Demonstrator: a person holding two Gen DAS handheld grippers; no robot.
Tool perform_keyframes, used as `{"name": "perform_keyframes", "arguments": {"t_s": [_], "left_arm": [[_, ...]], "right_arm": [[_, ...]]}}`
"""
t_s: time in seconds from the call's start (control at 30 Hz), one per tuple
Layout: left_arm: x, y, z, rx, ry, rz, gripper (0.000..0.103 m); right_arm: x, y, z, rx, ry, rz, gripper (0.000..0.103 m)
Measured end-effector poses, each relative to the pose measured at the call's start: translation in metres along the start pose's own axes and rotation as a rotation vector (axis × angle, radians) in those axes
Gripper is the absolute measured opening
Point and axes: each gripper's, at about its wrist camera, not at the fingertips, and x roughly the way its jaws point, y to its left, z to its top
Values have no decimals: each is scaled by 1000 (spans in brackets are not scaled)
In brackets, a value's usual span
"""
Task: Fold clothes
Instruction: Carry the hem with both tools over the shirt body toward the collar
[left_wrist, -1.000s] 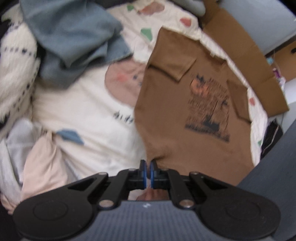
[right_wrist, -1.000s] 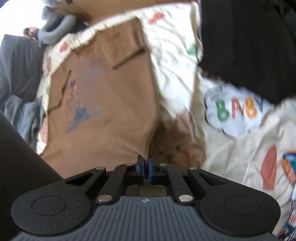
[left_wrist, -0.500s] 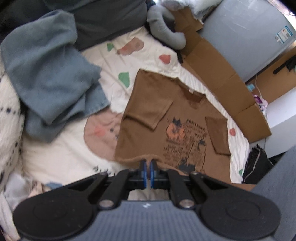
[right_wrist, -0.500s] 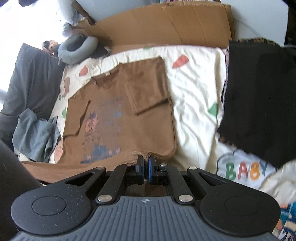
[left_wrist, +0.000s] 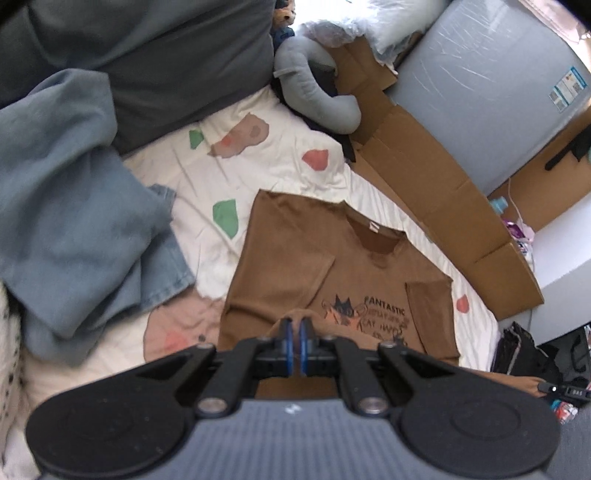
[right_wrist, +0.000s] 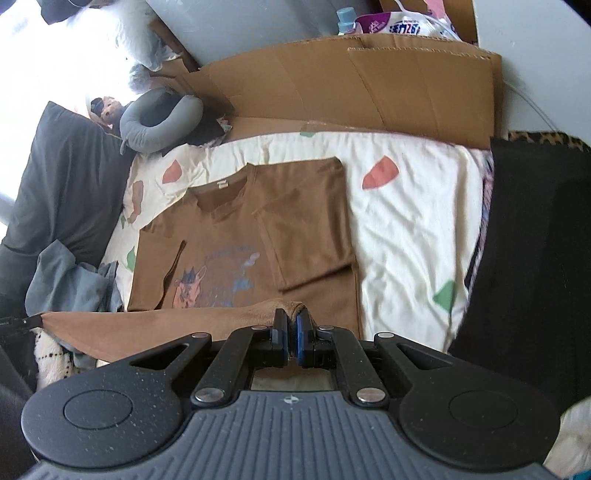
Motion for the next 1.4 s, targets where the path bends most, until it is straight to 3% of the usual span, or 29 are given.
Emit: {"name": "perform_keyframes", "arguments": {"t_s": [0.4,0.87,1.4], "left_arm": [[39,-3,51,13,-16,5,4],[84,-16,103,63,-12,67,4],[165,-11,152,37,-16,124,4]], "right_arm": [[36,4,53,-32,-17,-23,2],[80,16,114,-102,-32,-57,2],[155,4,165,-85,-9,-110,2]]}}
